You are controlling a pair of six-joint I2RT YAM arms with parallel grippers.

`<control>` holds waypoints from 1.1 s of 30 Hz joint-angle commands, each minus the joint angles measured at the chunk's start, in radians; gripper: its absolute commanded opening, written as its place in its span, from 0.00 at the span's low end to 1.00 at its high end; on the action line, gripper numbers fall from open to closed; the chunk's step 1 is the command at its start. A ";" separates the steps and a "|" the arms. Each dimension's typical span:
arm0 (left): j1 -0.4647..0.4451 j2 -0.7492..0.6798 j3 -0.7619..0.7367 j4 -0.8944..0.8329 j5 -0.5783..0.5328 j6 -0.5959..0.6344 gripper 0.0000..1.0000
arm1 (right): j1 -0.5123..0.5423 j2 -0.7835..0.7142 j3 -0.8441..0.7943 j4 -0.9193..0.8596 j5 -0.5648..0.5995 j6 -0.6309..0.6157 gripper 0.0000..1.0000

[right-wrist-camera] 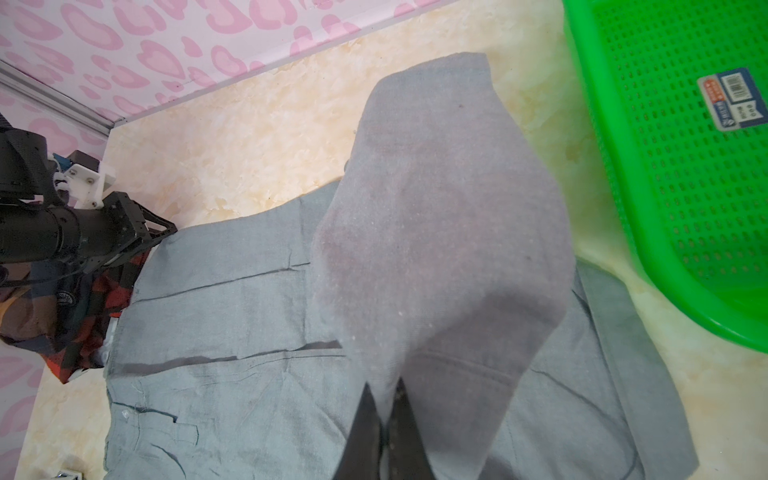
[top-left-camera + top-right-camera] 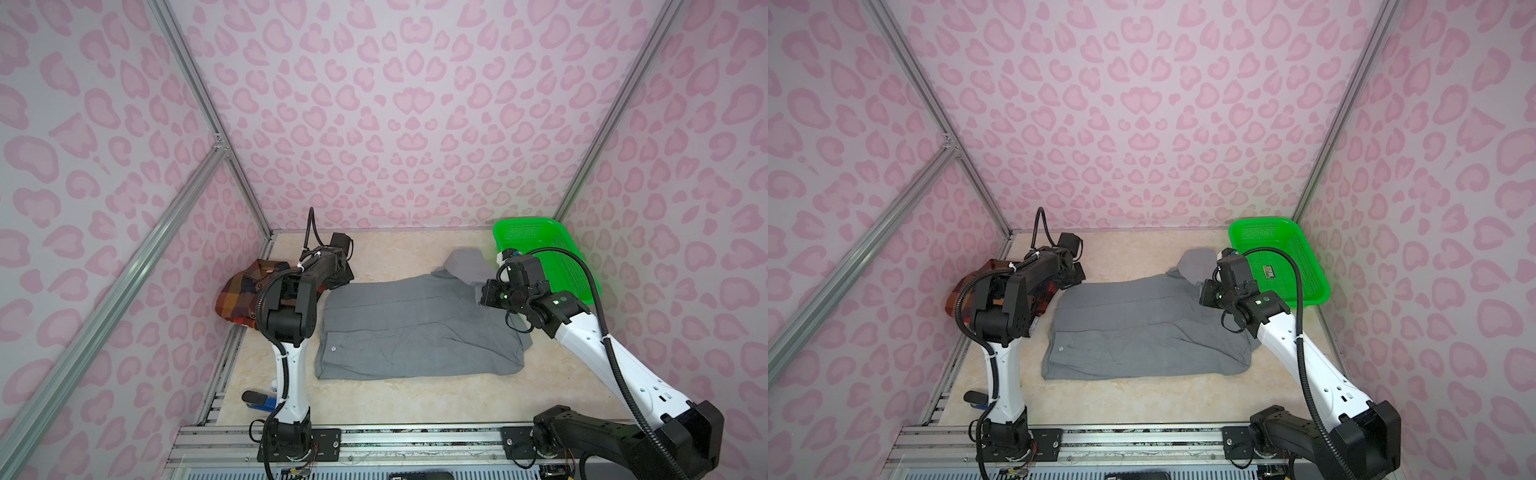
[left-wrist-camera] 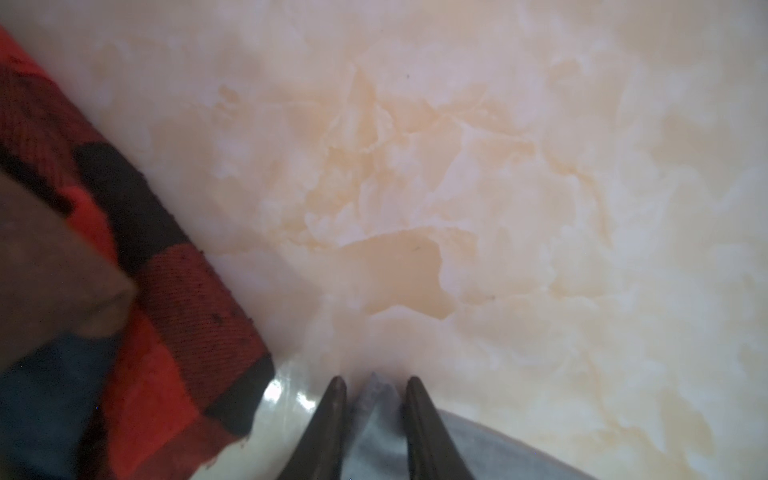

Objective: Fold and stack the long sleeve shirts

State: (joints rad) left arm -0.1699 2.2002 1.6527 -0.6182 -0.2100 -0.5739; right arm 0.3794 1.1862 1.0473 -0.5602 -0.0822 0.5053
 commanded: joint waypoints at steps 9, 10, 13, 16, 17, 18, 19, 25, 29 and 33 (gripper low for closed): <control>0.001 -0.053 -0.044 0.000 0.016 -0.007 0.03 | -0.014 -0.014 0.032 -0.007 0.017 -0.001 0.00; 0.001 -0.071 -0.048 0.011 0.026 -0.006 0.03 | -0.019 -0.014 0.038 -0.008 0.018 -0.001 0.00; -0.002 -0.134 -0.049 0.037 0.051 0.005 0.03 | -0.035 -0.015 0.062 -0.021 0.019 -0.010 0.00; -0.006 -0.206 -0.069 0.075 0.051 0.031 0.03 | -0.055 -0.035 0.081 -0.028 0.018 -0.015 0.00; -0.008 -0.237 -0.094 0.094 0.039 0.038 0.03 | -0.058 -0.043 0.092 -0.032 0.018 -0.015 0.00; -0.010 -0.263 -0.121 0.113 0.031 0.043 0.03 | -0.059 -0.053 0.098 -0.038 0.020 -0.015 0.00; -0.012 -0.296 -0.158 0.149 0.028 0.051 0.03 | -0.060 -0.063 0.108 -0.050 0.025 -0.016 0.00; -0.015 -0.477 -0.420 0.320 -0.007 0.052 0.03 | -0.062 -0.154 0.128 -0.128 0.032 -0.022 0.00; -0.019 -0.556 -0.540 0.394 -0.025 0.018 0.03 | -0.060 -0.228 0.130 -0.212 0.027 -0.028 0.00; -0.028 -0.628 -0.662 0.482 -0.025 -0.024 0.03 | -0.059 -0.312 0.116 -0.321 0.034 -0.027 0.00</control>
State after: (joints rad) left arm -0.1921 1.6146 1.0466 -0.2512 -0.2142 -0.5594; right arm 0.3187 0.9100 1.1717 -0.7719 -0.0673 0.4862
